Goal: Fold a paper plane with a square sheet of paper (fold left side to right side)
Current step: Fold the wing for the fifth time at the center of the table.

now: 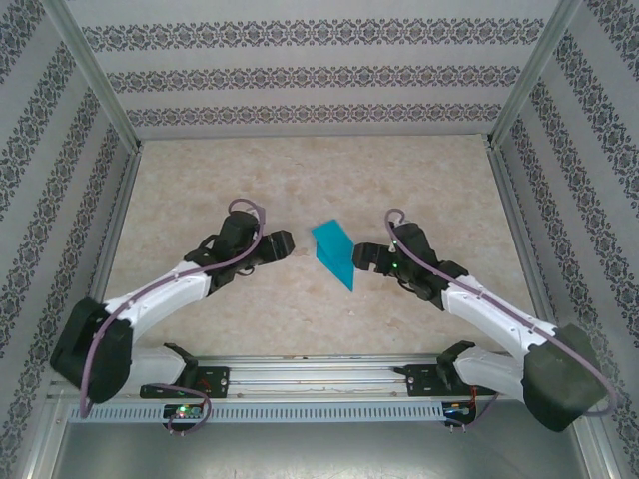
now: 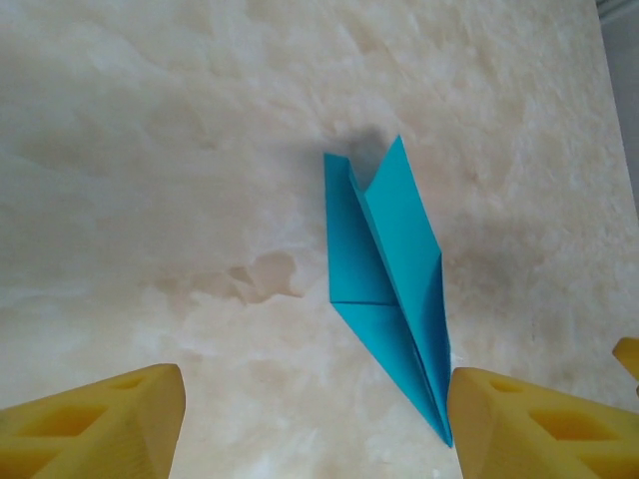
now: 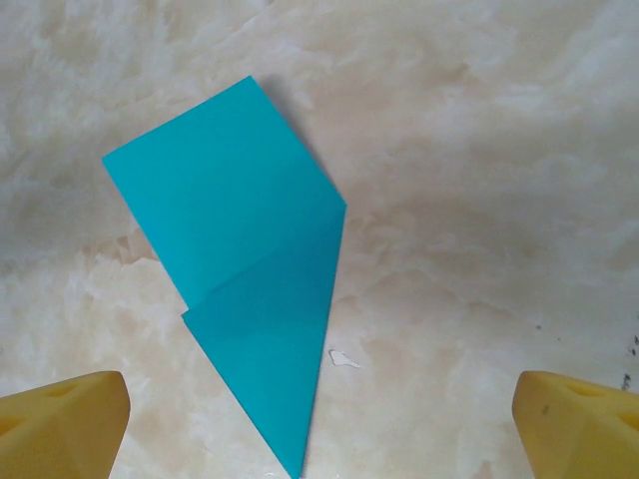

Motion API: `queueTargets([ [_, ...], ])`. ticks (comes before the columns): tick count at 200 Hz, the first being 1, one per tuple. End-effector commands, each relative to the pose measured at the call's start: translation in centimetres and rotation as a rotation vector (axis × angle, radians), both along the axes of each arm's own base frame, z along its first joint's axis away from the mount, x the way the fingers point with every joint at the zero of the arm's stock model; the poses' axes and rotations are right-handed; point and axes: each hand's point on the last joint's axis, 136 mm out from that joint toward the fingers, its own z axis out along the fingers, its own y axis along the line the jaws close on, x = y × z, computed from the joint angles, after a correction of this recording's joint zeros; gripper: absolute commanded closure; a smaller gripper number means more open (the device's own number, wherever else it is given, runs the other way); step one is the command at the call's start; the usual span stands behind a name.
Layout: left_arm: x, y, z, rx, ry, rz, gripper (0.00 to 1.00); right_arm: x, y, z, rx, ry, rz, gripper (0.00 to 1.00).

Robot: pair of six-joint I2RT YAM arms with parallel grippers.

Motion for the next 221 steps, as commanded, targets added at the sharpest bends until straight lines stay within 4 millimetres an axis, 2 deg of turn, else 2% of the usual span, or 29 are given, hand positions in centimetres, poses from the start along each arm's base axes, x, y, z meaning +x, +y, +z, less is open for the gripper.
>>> queueTargets([
  [1, 1.5, -3.6, 1.8, -0.169, 0.0, -0.061, 0.31, 0.1, 0.8, 1.8, 0.151, -0.047, 0.03, 0.02],
  [28, 2.6, -5.7, 0.3, -0.198, 0.04, -0.084, 0.33, -0.1, -0.6, 1.8, 0.195, -0.059, -0.004, 0.02],
  [55, 3.9, -7.3, -0.9, -0.216, 0.067, -0.1, 0.36, -0.6, -1.2, 1.9, 0.235, -0.064, -0.013, 0.02],
  [158, 6.9, -11.0, -5.8, -0.235, 0.153, -0.11, 0.48, -1.7, -2.3, 1.3, 0.238, -0.066, -0.039, 0.02],
  [186, 7.6, -11.3, -6.4, -0.246, 0.152, -0.099, 0.59, -1.8, -2.3, 1.5, 0.24, -0.065, -0.032, 0.02],
  [221, 7.3, -11.2, -5.7, -0.239, 0.124, -0.12, 0.78, -1.8, -2.3, 1.8, 0.244, -0.073, -0.022, 0.02],
])
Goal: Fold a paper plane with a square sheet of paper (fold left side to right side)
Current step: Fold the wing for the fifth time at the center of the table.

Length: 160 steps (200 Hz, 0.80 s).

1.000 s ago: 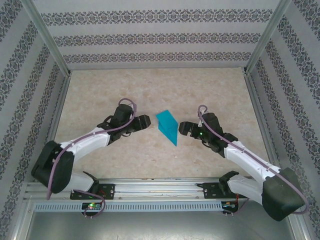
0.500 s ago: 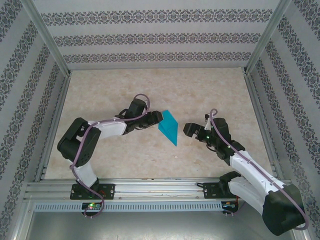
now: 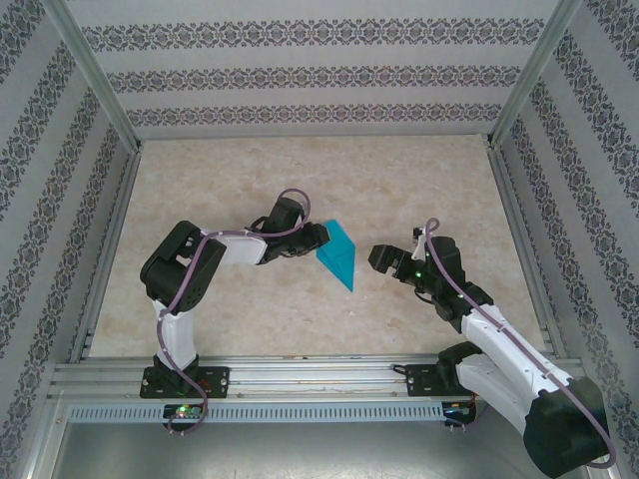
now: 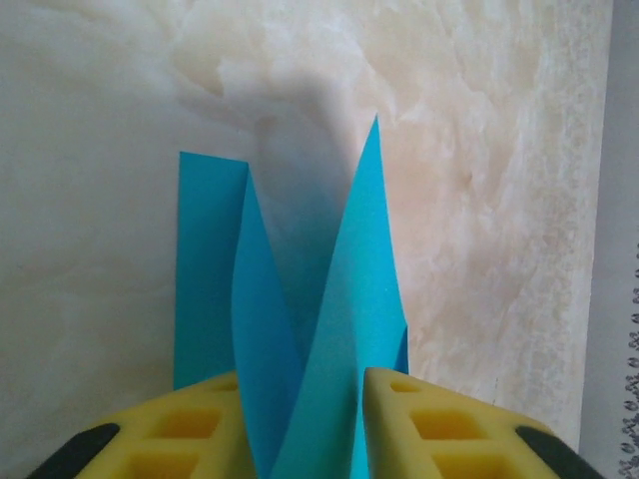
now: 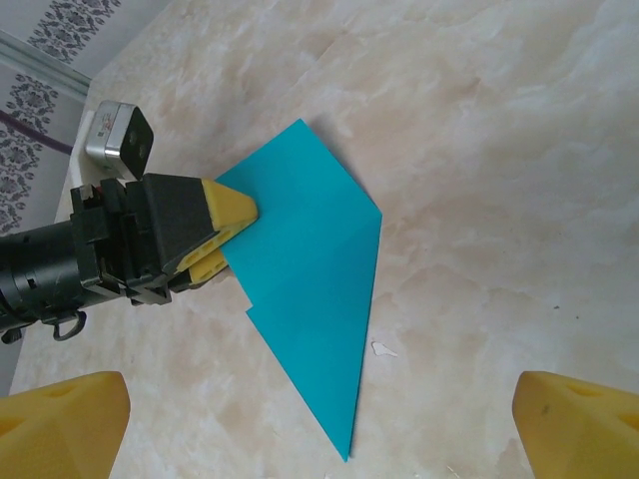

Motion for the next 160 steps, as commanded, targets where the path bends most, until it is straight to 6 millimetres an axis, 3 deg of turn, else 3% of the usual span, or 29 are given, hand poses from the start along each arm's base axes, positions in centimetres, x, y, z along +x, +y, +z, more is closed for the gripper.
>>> queueTargets([
  [1, 0.4, -1.2, 2.3, -0.042, -0.076, -0.031, 0.79, -0.4, -0.1, 0.0, 0.0, -0.004, 0.017, 0.02],
  [58, -2.1, -0.1, 5.7, -0.076, -0.184, -0.138, 1.0, -0.4, 1.3, 1.4, 0.025, -0.049, 0.126, 0.02],
  [121, -6.7, 1.8, 13.4, -0.216, -0.441, -0.34, 1.0, -0.4, 5.0, 4.2, 0.166, -0.152, 0.382, 0.02],
  [160, -9.8, 2.5, 15.8, -0.232, -0.514, -0.456, 1.0, -0.3, 7.9, 5.6, 0.287, -0.169, 0.577, 0.02],
])
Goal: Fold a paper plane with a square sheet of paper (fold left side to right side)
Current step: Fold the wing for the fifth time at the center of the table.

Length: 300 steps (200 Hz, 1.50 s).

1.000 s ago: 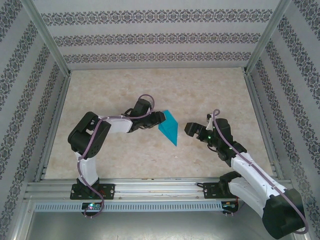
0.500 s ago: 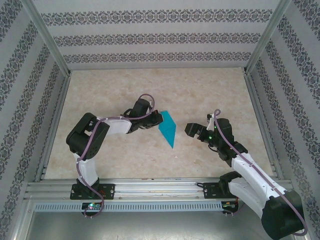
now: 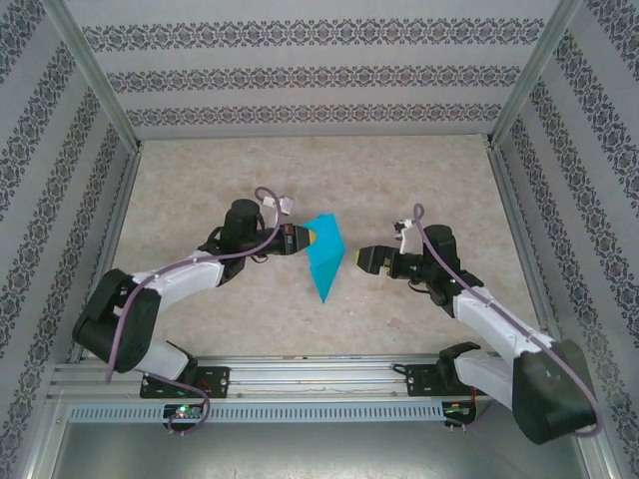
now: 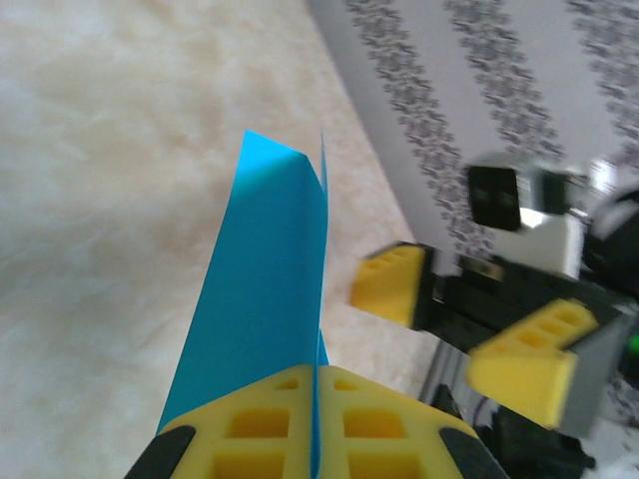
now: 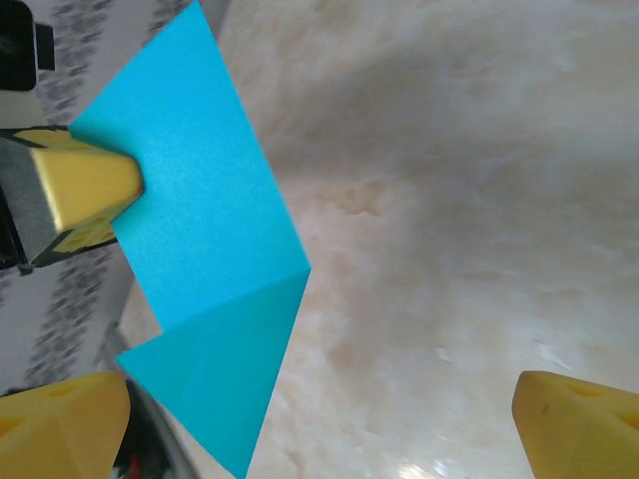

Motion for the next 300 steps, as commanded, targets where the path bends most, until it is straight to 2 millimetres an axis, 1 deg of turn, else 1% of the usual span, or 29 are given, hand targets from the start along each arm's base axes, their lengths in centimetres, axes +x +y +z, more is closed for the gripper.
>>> queueTargets([
  [1, -2.2, 0.0, 2.2, -0.021, -0.117, -0.124, 1.0, 0.1, 2.4, 4.0, 0.129, -0.128, 0.18, 0.02],
  [11, -2.7, 0.1, 2.4, -0.022, -0.122, -0.139, 1.0, 0.0, 3.1, 4.3, 0.154, -0.127, 0.227, 0.02],
  [27, -3.2, 0.2, 2.4, -0.028, -0.12, -0.152, 1.0, 0.0, 4.2, 4.7, 0.177, -0.134, 0.283, 0.08],
  [56, -3.4, 0.1, 2.2, -0.045, -0.11, -0.158, 1.0, -0.1, 6.3, 5.2, 0.197, -0.137, 0.348, 0.15],
  [69, -3.4, 0.2, 1.9, -0.04, -0.104, -0.149, 1.0, -0.4, 7.1, 5.3, 0.203, -0.128, 0.382, 0.21],
  [82, -3.2, 0.4, 1.4, -0.019, -0.094, -0.135, 1.0, -0.4, 7.6, 5.3, 0.212, -0.11, 0.405, 0.28],
  [122, -2.6, 1.1, -0.2, 0.048, -0.063, -0.085, 1.0, 0.3, 7.7, 4.9, 0.2, -0.08, 0.391, 0.44],
  [161, -2.6, 1.3, -1.1, 0.071, -0.041, -0.075, 1.0, 0.9, 7.7, 4.8, 0.184, -0.073, 0.385, 0.54],
  [227, -2.7, 1.3, -1.9, 0.076, -0.024, -0.085, 1.0, 2.4, 7.6, 3.7, 0.147, -0.045, 0.346, 0.68],
  [246, -2.7, 1.3, -2.3, 0.081, -0.013, -0.087, 1.0, 2.8, 7.6, 3.4, 0.143, -0.034, 0.338, 0.71],
  [277, -2.6, 1.4, -2.8, 0.09, 0.003, -0.085, 1.0, 3.1, 7.5, 3.3, 0.139, -0.031, 0.331, 0.72],
  [300, -2.5, 1.4, -3.3, 0.098, 0.014, -0.083, 1.0, 3.2, 7.3, 3.0, 0.129, -0.025, 0.321, 0.75],
])
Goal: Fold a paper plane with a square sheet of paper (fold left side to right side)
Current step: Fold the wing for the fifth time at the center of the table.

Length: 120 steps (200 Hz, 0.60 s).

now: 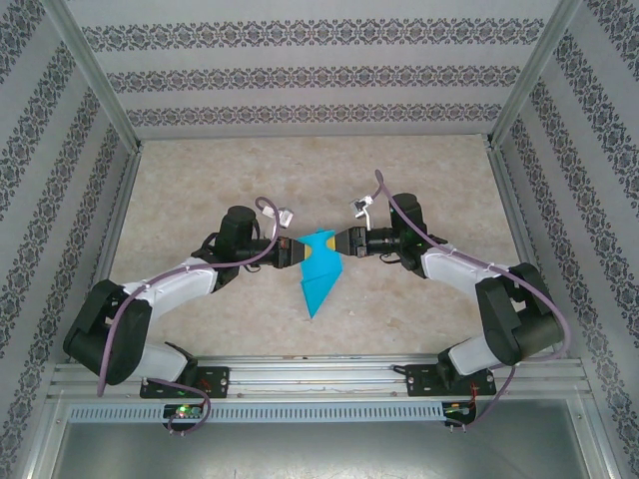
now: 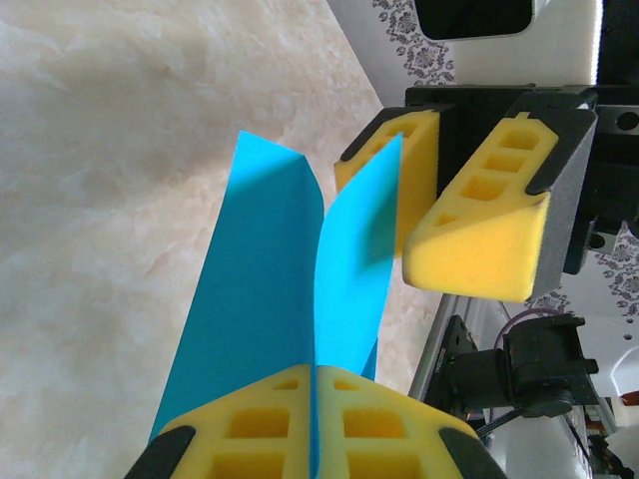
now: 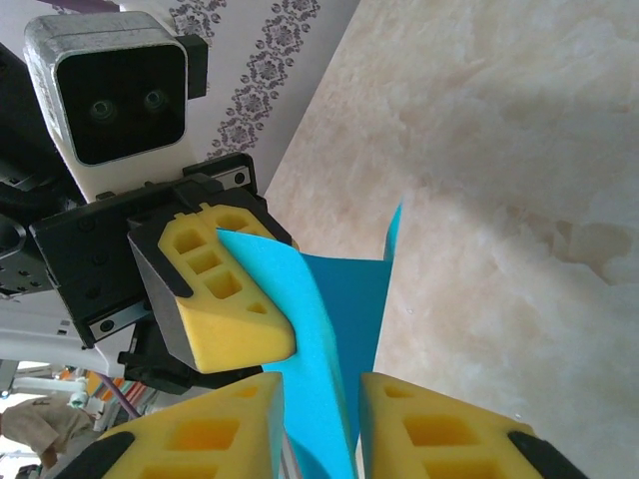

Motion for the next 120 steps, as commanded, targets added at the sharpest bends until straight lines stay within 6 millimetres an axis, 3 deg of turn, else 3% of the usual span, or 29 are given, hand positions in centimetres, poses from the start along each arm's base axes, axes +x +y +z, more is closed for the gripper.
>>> queueTargets([
  [1, 0.2, 0.6, -1.1, 0.025, 0.009, 0.004, 1.0, 1.2, -0.3, 0.5, -0.007, -0.038, -0.024, 0.76],
  [31, 0.3, 0.5, -1.8, 0.035, 0.028, 0.002, 1.0, 1.6, -0.6, -0.4, -0.037, -0.021, -0.049, 0.86],
  [50, 0.5, 0.6, -2.4, 0.043, 0.037, 0.01, 0.89, 2.0, -0.8, -1.8, -0.073, 0.01, -0.069, 1.0],
  [69, 0.8, 1.1, -3.1, 0.07, 0.042, 0.039, 0.63, 2.5, -1.0, -3.9, -0.116, 0.058, -0.092, 1.0],
  [85, 1.2, 2.2, -4.3, 0.13, 0.053, 0.093, 0.48, 3.0, -1.3, -5.7, -0.157, 0.1, -0.116, 1.0],
  [103, 1.6, 4.2, -5.3, 0.238, 0.053, 0.176, 0.42, 3.4, -1.8, -7.6, -0.197, 0.152, -0.15, 1.0],
  [120, 1.8, 6.0, -5.1, 0.335, 0.023, 0.239, 0.41, 3.6, -2.3, -8.4, -0.224, 0.195, -0.185, 1.0],
])
